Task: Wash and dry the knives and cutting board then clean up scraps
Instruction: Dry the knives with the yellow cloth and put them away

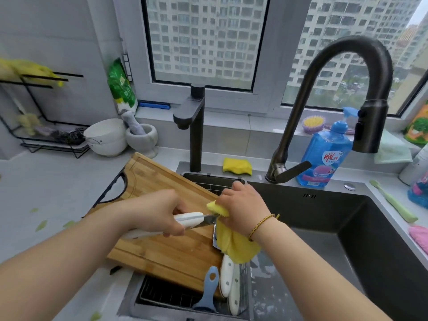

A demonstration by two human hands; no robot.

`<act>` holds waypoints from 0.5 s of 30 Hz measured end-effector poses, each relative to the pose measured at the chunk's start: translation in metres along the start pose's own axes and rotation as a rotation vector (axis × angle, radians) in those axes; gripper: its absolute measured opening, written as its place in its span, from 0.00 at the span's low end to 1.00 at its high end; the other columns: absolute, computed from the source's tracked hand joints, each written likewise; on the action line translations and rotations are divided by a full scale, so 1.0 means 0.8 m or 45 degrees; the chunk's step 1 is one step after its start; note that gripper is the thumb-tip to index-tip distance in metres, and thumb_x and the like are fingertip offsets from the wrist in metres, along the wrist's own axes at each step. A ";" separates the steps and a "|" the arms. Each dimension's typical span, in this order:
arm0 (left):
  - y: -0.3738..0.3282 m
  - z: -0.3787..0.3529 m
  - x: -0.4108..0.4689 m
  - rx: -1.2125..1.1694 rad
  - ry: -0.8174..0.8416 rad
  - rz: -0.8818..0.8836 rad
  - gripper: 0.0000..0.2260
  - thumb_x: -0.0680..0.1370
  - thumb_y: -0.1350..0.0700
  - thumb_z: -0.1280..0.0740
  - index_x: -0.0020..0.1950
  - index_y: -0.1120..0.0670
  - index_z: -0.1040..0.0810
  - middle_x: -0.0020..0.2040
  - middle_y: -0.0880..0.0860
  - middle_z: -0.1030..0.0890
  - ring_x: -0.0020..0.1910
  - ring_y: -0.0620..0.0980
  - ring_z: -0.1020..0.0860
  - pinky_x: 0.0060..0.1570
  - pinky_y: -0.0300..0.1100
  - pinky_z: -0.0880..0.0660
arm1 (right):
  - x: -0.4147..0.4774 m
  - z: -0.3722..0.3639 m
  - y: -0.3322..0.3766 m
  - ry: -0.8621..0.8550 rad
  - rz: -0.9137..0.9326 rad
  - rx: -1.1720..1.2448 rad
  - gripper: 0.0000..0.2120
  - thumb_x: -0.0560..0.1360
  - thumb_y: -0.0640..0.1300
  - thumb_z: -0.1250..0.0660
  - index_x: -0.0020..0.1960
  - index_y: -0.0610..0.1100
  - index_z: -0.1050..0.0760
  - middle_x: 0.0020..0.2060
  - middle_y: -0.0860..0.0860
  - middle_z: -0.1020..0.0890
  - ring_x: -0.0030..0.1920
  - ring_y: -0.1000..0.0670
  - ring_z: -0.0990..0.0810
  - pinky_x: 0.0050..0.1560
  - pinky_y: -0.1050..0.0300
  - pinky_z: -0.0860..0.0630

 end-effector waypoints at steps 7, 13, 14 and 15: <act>0.039 0.021 -0.048 0.031 -0.126 0.064 0.10 0.71 0.56 0.30 0.33 0.44 0.27 0.29 0.44 0.26 0.30 0.41 0.27 0.30 0.30 0.34 | 0.028 0.006 0.055 -0.041 0.141 0.295 0.15 0.78 0.46 0.42 0.64 0.45 0.34 0.61 0.49 0.27 0.60 0.48 0.29 0.59 0.58 0.32; 0.068 0.035 -0.113 0.056 -0.196 0.290 0.06 0.70 0.56 0.30 0.36 0.46 0.23 0.31 0.48 0.24 0.26 0.40 0.29 0.26 0.28 0.35 | 0.048 0.009 0.117 -0.072 0.347 0.393 0.17 0.79 0.44 0.43 0.67 0.46 0.34 0.62 0.49 0.27 0.61 0.48 0.29 0.58 0.58 0.31; 0.072 0.036 -0.131 0.051 -0.245 0.351 0.02 0.70 0.55 0.30 0.40 0.48 0.21 0.33 0.48 0.22 0.29 0.40 0.27 0.29 0.31 0.32 | 0.052 0.010 0.129 -0.104 0.372 0.426 0.17 0.79 0.44 0.42 0.67 0.45 0.33 0.61 0.49 0.27 0.61 0.48 0.30 0.58 0.57 0.31; 0.077 0.038 -0.142 0.055 -0.279 0.403 0.06 0.70 0.53 0.29 0.46 0.49 0.20 0.38 0.48 0.21 0.34 0.42 0.25 0.35 0.34 0.29 | 0.055 0.010 0.137 -0.143 0.375 0.448 0.16 0.78 0.42 0.42 0.66 0.44 0.33 0.61 0.48 0.27 0.60 0.47 0.29 0.58 0.57 0.31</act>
Point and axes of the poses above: each hand's wrist, its own x-axis towards the middle knuckle, its own z-axis out of the back of the hand, y = z × x, the point moved 4 cm from there along x, towards the middle knuckle
